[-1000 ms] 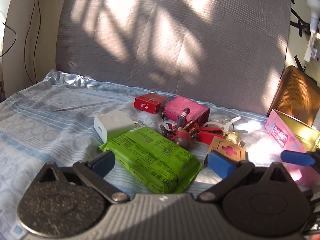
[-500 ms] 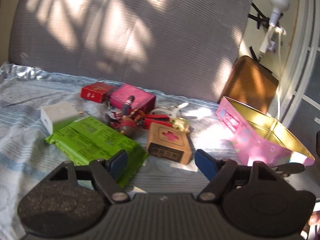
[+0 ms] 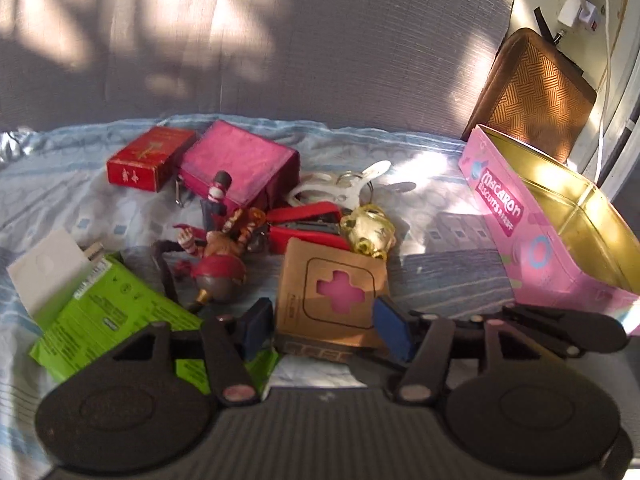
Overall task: Organize rigid objects
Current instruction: 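Grasp the brown cross box with the right tool and drop it into the pink tin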
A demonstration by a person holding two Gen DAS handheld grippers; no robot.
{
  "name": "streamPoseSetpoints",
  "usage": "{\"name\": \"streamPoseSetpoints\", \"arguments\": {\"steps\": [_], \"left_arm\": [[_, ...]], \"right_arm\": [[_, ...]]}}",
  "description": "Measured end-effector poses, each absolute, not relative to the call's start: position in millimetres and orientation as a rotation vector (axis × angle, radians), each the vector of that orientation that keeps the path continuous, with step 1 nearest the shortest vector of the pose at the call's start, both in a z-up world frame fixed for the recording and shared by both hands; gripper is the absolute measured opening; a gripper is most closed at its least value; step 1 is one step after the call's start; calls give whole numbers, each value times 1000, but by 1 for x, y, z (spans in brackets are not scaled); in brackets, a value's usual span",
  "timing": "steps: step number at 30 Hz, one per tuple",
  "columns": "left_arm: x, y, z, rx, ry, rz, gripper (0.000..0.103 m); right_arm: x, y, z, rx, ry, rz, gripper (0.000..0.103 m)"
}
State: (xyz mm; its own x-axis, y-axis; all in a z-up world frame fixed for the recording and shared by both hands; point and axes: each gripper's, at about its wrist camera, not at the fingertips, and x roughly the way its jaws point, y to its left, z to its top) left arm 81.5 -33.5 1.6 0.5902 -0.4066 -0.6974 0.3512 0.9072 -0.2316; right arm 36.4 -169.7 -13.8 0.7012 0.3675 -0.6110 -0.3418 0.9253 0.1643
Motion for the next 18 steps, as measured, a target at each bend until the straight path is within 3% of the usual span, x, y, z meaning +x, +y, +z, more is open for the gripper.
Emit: {"name": "streamPoseSetpoints", "arguments": {"steps": [3,10,14,18], "left_arm": [[59,-40,4,-31,794,-430,55],[-38,-73,13,-58,781,-669,54],[-60,-126,56,4,652,-781,53],[-59,-189,97,48,526,-867,60]], "right_arm": [[26,-159,-11,3,687,382,39],[-91,-220,-2,-22,625,360,38],[-133,-260,20,-23,506,209,38],[-140,-307,54,27,365,56,38]]}}
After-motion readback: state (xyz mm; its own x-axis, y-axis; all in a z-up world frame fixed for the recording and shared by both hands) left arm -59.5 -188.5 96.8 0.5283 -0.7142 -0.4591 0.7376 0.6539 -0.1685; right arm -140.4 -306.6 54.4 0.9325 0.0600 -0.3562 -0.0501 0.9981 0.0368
